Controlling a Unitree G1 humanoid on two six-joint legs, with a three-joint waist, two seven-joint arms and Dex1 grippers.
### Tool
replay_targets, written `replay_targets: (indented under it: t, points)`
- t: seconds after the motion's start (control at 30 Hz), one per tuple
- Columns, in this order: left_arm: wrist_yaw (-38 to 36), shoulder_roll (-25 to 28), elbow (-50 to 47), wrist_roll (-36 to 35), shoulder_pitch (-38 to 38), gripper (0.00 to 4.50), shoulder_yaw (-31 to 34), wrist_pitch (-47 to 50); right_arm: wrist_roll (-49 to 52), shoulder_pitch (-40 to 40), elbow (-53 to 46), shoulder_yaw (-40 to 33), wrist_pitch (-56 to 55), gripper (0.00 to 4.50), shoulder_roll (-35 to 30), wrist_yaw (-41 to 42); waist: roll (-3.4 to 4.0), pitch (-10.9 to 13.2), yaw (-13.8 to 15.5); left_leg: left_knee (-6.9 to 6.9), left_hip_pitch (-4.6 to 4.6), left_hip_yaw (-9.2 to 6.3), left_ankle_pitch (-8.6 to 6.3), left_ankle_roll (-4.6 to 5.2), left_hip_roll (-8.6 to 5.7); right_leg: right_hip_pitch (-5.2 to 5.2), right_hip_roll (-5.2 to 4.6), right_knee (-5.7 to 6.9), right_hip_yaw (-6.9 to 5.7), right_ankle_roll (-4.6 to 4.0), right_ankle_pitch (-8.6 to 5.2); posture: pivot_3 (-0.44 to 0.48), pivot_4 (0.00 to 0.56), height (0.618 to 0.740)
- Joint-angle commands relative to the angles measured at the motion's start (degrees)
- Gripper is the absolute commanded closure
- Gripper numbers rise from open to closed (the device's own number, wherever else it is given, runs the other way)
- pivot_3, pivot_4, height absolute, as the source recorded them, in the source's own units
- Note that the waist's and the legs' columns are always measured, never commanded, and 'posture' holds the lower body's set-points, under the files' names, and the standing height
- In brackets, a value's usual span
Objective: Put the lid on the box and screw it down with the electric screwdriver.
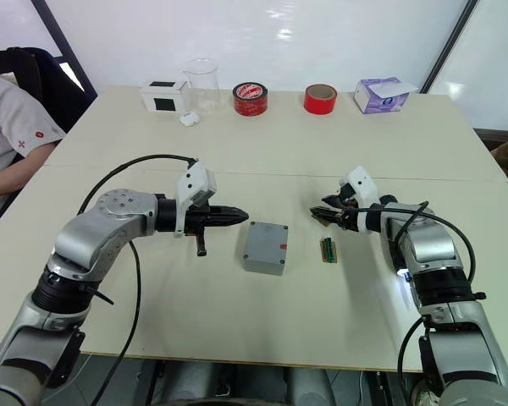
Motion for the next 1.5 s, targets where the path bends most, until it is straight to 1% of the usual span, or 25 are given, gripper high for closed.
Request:
replay_targets:
  t: [0.03,0.07,0.13,0.17,0.27,0.3,0.73,0.97,1.07,1.2,1.3,1.4,1.5]
  points:
    - [0.4,0.0,-1.5,-0.9,-0.3,4.50,0.2,0.0,-0.4,-1.3,-0.3,-1.1,-0.8,2.20,0.0,0.3,0.00,0.0,0.0,0.00,0.00,0.00,0.00,0.00,0.00,0.00,0.00,0.00,0.00,0.00,0.00,0.000,0.150,0.740]
    - [0.5,0.0,-1.5,-0.9,-0.3,4.50,0.1,0.0,-0.5,-1.3,-0.2,-1.1,-0.9,2.20,0.1,0.2,0.00,0.0,0.0,0.00,0.00,0.00,0.00,0.00,0.00,0.00,0.00,0.00,0.00,0.00,0.00,0.000,0.150,0.740]
    - [0.6,0.0,-1.5,-0.9,-0.4,4.50,0.1,-0.1,-1.2,-1.3,0.1,-0.9,-1.3,2.73,0.3,0.0,0.00,0.0,0.0,0.00,0.00,0.00,0.00,0.00,0.00,0.00,0.00,0.00,0.00,0.00,0.00,0.000,0.150,0.740]
    - [0.6,0.0,-1.5,-0.9,-0.4,4.50,0.1,-0.1,-1.5,-1.3,0.2,-0.8,-1.5,3.03,0.3,0.0,0.00,0.0,0.0,0.00,0.00,0.00,0.00,0.00,0.00,0.00,0.00,0.00,0.00,0.00,0.00,0.000,0.150,0.740]
    - [0.7,0.0,-1.2,-0.9,-0.5,4.50,0.2,-0.2,-2.0,-1.4,0.9,-0.5,-1.9,4.32,0.5,0.1,0.00,0.0,0.0,0.00,0.00,0.00,0.00,0.00,0.00,0.00,0.00,0.00,0.00,0.00,0.00,0.000,0.150,0.740]
    - [0.7,0.1,-1.2,-0.9,-0.4,4.50,0.2,-0.2,-2.1,-1.5,1.1,-0.6,-2.0,4.45,0.6,0.1,0.00,0.0,0.0,0.00,0.00,0.00,0.00,0.00,0.00,0.00,0.00,0.00,0.00,0.00,0.00,0.000,0.150,0.740]
    - [1.2,0.1,-0.7,-0.6,-0.4,4.50,0.1,-0.6,-1.7,-1.5,-0.5,-2.0,-1.0,4.45,0.3,1.2,0.00,0.0,-0.1,0.00,0.00,0.00,0.00,-0.01,0.00,0.00,0.00,0.00,0.00,0.00,0.00,0.000,0.150,0.740]
    - [1.4,-0.1,0.0,-0.5,-0.2,4.50,0.2,-1.2,-0.3,-2.6,-3.3,-4.9,0.5,4.45,-0.8,0.9,0.01,0.0,-0.1,0.00,0.01,0.00,0.00,0.00,0.00,0.00,0.00,0.01,0.00,0.00,0.00,0.000,0.150,0.740]
    - [1.3,0.3,0.0,-0.7,0.0,4.50,0.5,-1.3,1.3,-2.7,-6.6,-6.2,2.2,4.45,-1.1,0.8,0.01,0.0,-0.1,0.00,0.00,-0.01,0.00,0.00,0.00,0.00,0.00,0.00,0.00,0.00,0.00,0.000,0.150,0.740]
    - [-0.1,2.6,-1.6,-2.2,1.4,4.50,2.0,-0.1,6.2,1.6,-19.9,-5.5,10.5,4.45,-2.6,3.0,0.01,0.0,-0.1,-0.01,0.00,-0.02,0.00,0.00,0.01,-0.02,0.00,0.03,0.00,0.00,0.00,0.000,0.150,0.740]
    - [-1.6,5.0,-4.0,-3.8,3.3,4.50,2.0,1.0,9.0,4.4,-26.8,-5.5,15.1,4.45,-2.8,2.3,0.01,0.0,-0.1,-0.03,0.00,-0.05,-0.01,0.00,0.04,-0.02,0.00,0.05,-0.02,-0.01,-0.01,0.000,0.150,0.740]
    - [-1.7,6.0,-5.3,-4.7,4.5,4.50,1.9,1.6,11.1,6.6,-32.0,-5.7,18.8,4.45,-2.7,1.0,0.01,0.0,0.0,-0.02,0.01,-0.03,0.00,0.00,0.05,-0.02,-0.03,0.09,-0.01,-0.02,-0.01,0.000,0.150,0.740]
    - [-1.0,5.8,-5.1,-4.2,4.7,4.50,1.2,1.2,11.7,8.4,-34.6,-5.0,20.1,4.45,-3.0,0.3,0.01,0.0,0.3,0.00,0.01,-0.05,0.00,0.00,0.03,-0.02,-0.04,0.10,-0.01,-0.03,-0.02,0.000,0.150,0.740]
